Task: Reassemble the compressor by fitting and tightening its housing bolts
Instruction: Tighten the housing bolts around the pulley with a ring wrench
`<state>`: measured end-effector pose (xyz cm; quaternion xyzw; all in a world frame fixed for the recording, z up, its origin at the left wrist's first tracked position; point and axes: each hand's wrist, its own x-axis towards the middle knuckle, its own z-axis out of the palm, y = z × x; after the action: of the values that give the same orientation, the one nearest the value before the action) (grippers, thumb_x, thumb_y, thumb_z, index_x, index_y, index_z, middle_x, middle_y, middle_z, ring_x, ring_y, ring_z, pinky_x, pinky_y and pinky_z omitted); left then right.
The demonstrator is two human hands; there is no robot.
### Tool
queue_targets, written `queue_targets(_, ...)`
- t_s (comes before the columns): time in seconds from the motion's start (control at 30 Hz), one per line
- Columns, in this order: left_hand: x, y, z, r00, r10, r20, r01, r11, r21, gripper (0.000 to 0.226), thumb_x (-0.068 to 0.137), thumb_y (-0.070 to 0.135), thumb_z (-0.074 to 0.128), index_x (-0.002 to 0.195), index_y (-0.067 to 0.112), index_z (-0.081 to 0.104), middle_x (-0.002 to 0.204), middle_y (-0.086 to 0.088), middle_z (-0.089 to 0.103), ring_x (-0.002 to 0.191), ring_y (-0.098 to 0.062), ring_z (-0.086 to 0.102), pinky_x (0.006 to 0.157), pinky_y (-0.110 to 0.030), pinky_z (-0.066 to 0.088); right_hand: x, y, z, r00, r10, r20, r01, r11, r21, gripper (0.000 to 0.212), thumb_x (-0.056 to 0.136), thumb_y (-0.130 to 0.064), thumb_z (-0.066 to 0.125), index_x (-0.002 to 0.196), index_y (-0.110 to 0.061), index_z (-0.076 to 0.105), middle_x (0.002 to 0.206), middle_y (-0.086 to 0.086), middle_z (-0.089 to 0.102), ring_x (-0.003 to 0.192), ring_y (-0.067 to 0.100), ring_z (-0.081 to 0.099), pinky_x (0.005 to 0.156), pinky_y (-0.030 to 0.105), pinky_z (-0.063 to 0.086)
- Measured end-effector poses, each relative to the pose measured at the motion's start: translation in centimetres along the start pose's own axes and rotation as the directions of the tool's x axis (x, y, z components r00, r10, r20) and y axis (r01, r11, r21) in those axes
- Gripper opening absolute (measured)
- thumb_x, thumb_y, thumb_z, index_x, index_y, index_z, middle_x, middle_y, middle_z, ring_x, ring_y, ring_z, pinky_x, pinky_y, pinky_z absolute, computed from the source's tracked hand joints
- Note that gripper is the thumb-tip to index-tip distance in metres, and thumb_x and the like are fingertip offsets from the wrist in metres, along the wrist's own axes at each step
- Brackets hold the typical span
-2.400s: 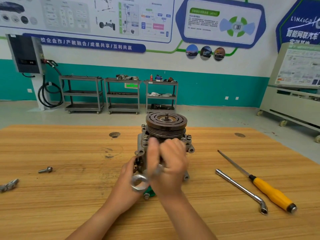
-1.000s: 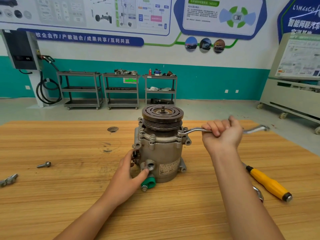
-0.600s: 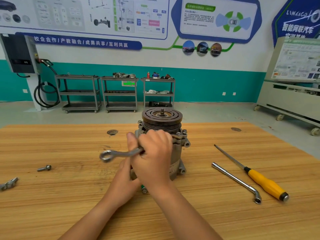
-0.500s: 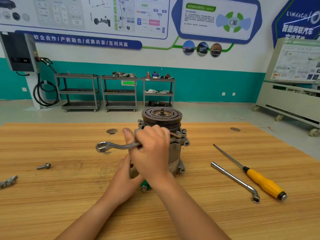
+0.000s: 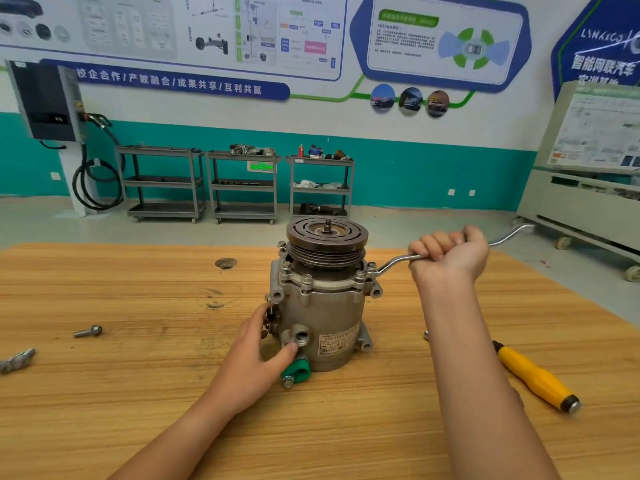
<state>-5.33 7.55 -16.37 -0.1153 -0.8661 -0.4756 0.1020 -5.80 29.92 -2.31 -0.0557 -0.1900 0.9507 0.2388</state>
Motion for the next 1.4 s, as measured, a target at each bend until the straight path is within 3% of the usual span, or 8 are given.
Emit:
queue_targets(0.4,0.0,-0.1,0.0,1.0,-0.005,0.003,0.005,1.0,0.0,0.08,0.085,0.037,0.064,0.147,0.03,0.015,0.15,0.007,0.025,0.123,-0.003,0.03,0.104,-0.025,0.03,-0.7,1.5,-1.3,1.0,0.014,0.01,-0.015,0.992,0.125,0.045,0.099,-0.024,0.031,0.054,-0.02,0.024,0.039,-0.007,0.018,0.032,0.01,0.015,0.037,0.015,0.017)
queue_targets(0.7,0.0,-0.1,0.1,1.0,-0.016,0.001,0.016,1.0,-0.002,0.08,0.084,0.037,0.064,0.147,0.03,0.016,0.148,0.007,0.028,0.125,-0.005,0.033,0.103,-0.026,0.031,-5.9,3.9,-3.3,0.888,-0.334,0.316,0.405,0.893,-0.196,0.061,0.1,-0.014,0.025,0.04,-0.022,0.034,0.036,-0.007,0.027,0.036,0.01,0.027,0.047,0.018,0.033)
queue_targets(0.77,-0.1,-0.1,0.0,1.0,-0.014,-0.004,0.014,1.0,-0.008,0.08,0.084,0.036,0.065,0.147,0.03,0.017,0.143,0.01,0.03,0.123,-0.005,0.033,0.101,-0.025,0.031,-7.2,5.7,-3.6,0.821,-0.277,0.499,0.524,0.711,-0.468,0.064,0.098,-0.009,0.025,0.037,-0.017,0.039,0.036,-0.007,0.033,0.036,0.001,0.036,0.05,0.009,0.033)
queue_targets(0.9,0.2,0.2,-0.2,0.997,0.063,0.053,-0.06,0.996,-0.06,0.06,0.083,0.023,0.067,0.135,0.009,0.04,0.134,-0.003,0.049,0.121,-0.012,0.047,0.101,-0.034,0.042,-9.3,10.8,-3.2,0.296,-0.459,0.837,0.946,0.024,-0.322,0.042,0.087,-0.016,0.052,0.048,-0.01,0.039,0.048,0.002,0.036,0.052,0.017,0.035,0.054,0.033,0.035)
queue_targets(1.1,0.0,0.1,-0.2,0.995,0.1,0.024,-0.099,0.994,-0.038,0.06,0.071,0.03,0.054,0.126,0.009,0.049,0.119,-0.002,0.056,0.115,-0.012,0.05,0.09,-0.022,0.043,-8.7,13.3,-1.1,0.246,-0.397,0.884,0.87,-0.31,-0.382,0.045,0.083,-0.024,0.069,0.046,-0.007,0.048,0.047,0.004,0.045,0.052,0.022,0.045,0.065,0.033,0.033)
queue_targets(1.17,0.0,0.0,-0.1,0.997,0.081,0.005,-0.08,0.993,-0.09,0.061,0.076,0.029,0.063,0.132,0.015,0.044,0.124,0.001,0.053,0.116,-0.011,0.05,0.096,-0.032,0.045,-9.6,11.7,-0.8,0.302,-0.485,0.821,0.91,-0.109,-0.399,0.048,0.086,-0.026,0.061,0.045,-0.008,0.044,0.045,0.0,0.041,0.05,0.019,0.041,0.06,0.035,0.037)
queue_targets(1.27,0.0,-0.2,0.0,1.0,-0.006,0.019,0.007,0.999,-0.053,0.077,0.083,0.034,0.067,0.145,0.028,0.022,0.14,0.005,0.041,0.123,-0.008,0.042,0.103,-0.03,0.039,-10.3,6.7,1.0,0.708,-0.512,0.485,0.681,0.677,-0.279,0.045,0.09,-0.034,0.044,0.046,-0.021,0.041,0.04,-0.01,0.037,0.04,0.006,0.035,0.047,0.016,0.039)
queue_targets(1.4,0.1,-0.4,0.1,0.999,-0.012,0.031,0.012,1.0,-0.014,0.081,0.084,0.039,0.064,0.147,0.032,0.014,0.145,0.004,0.036,0.117,-0.004,0.04,0.095,-0.022,0.036,-5.9,-0.4,2.7,0.912,-0.307,0.27,0.302,0.951,0.063,0.053,0.1,-0.032,0.032,0.049,-0.02,0.035,0.039,-0.007,0.023,0.034,0.01,0.021,0.038,0.016,0.025)
